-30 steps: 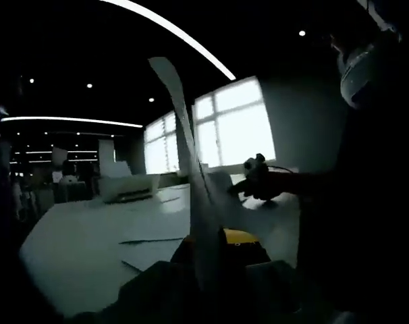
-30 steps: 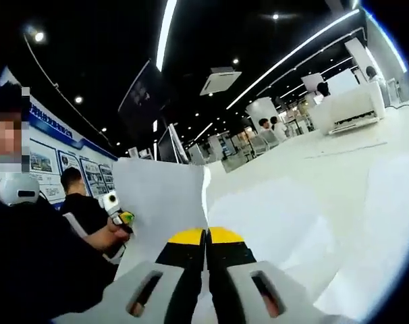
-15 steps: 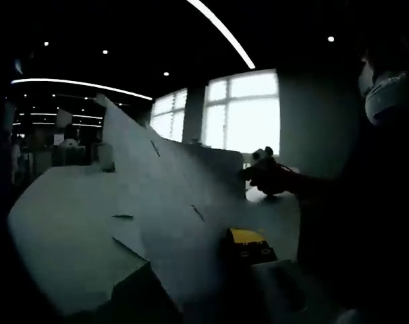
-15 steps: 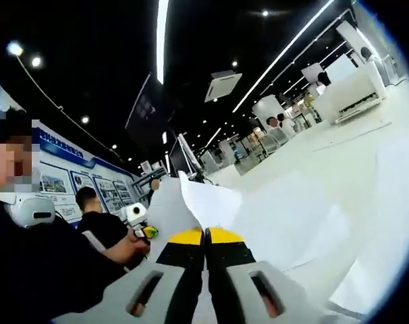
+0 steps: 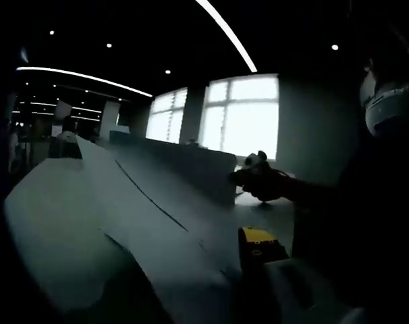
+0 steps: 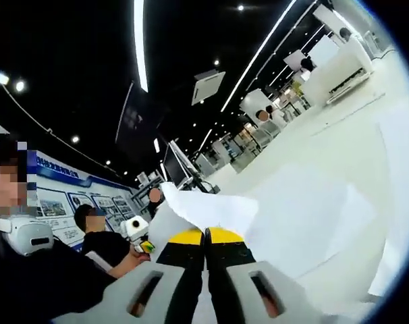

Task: Organize the stack of printing papers by aligning and flattening the scattered papers on the table

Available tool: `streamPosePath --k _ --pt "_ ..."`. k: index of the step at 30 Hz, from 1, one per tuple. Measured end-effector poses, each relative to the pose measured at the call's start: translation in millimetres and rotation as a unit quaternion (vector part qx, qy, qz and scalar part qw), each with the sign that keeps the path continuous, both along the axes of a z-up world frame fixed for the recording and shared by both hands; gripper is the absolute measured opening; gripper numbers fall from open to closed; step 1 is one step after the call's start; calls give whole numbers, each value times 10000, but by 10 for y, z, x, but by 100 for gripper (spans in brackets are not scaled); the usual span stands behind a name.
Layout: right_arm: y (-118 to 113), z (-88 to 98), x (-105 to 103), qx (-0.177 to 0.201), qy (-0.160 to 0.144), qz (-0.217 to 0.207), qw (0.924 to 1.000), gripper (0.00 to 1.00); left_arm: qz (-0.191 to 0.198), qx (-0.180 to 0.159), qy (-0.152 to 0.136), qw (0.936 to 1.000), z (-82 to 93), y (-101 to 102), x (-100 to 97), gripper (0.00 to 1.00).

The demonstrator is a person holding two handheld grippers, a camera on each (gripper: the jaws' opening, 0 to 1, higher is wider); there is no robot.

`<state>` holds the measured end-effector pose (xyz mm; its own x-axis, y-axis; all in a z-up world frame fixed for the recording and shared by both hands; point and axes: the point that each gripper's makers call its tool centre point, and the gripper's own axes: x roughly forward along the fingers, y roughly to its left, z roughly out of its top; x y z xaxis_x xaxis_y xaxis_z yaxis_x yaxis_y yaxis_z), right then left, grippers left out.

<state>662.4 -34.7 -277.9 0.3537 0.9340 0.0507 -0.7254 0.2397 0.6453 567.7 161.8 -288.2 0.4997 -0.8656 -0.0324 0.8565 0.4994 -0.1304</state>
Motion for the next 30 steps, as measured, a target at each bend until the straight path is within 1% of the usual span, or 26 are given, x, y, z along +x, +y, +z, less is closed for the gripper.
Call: streamPosePath --k 4,7,10,12,13,17,19,20,21,22,23,24,25,26,27,28,30 --pt "-1 -2 46 50 86 -76 9999 0 -10 -86 7 10000 25 1 -6 29" --pt "-20 38 31 77 84 -113 9999 0 -2 -131 18 9999 37 5 -3 30" --pt "-115 83 64 162 67 -196 9997 0 -9 -154 46 9999 38 7 3 31" --pt "-186 111 114 300 127 -295 9990 0 -14 -156 67 9999 34 5 6 31" --pt "-202 119 122 326 124 -326 9989 0 -14 -150 73 9999 31 5 6 31" --pt "-125 160 77 360 -44 -249 9990 0 -4 -117 80 9999 23 -18 -1 32" --pt "53 205 -44 328 -214 24 9992 0 5 -118 87 9999 24 -28 -4 32" --pt "98 229 -91 355 -285 138 9989 0 8 -122 91 9999 24 -27 -5 32" --pt "132 271 -119 418 -420 234 9980 0 14 -127 96 9999 25 -26 -4 32" --pt "164 313 -164 445 -658 362 9962 0 18 -134 101 9999 26 -24 -3 33" --pt "198 357 -220 491 -817 487 9943 0 20 -141 101 9998 28 -23 -3 33" --pt "232 417 -285 603 -1011 655 9909 0 20 -145 101 9998 29 -22 -3 33" --pt "248 448 -325 666 -1088 753 9890 0 19 -150 105 9998 29 -21 -3 33" --pt "266 493 -408 785 -1210 1006 9844 0 14 -157 108 9998 30 -21 -4 33" --pt "270 532 -462 873 -1343 1164 9802 0 4 -164 110 9998 32 -21 -6 33" --pt "262 575 -526 993 -1420 1355 9755 0 -4 -173 113 9998 33 -19 -6 33" --pt "234 644 -604 1147 -1511 1576 9691 0 -25 -213 118 9997 42 -12 -11 34"
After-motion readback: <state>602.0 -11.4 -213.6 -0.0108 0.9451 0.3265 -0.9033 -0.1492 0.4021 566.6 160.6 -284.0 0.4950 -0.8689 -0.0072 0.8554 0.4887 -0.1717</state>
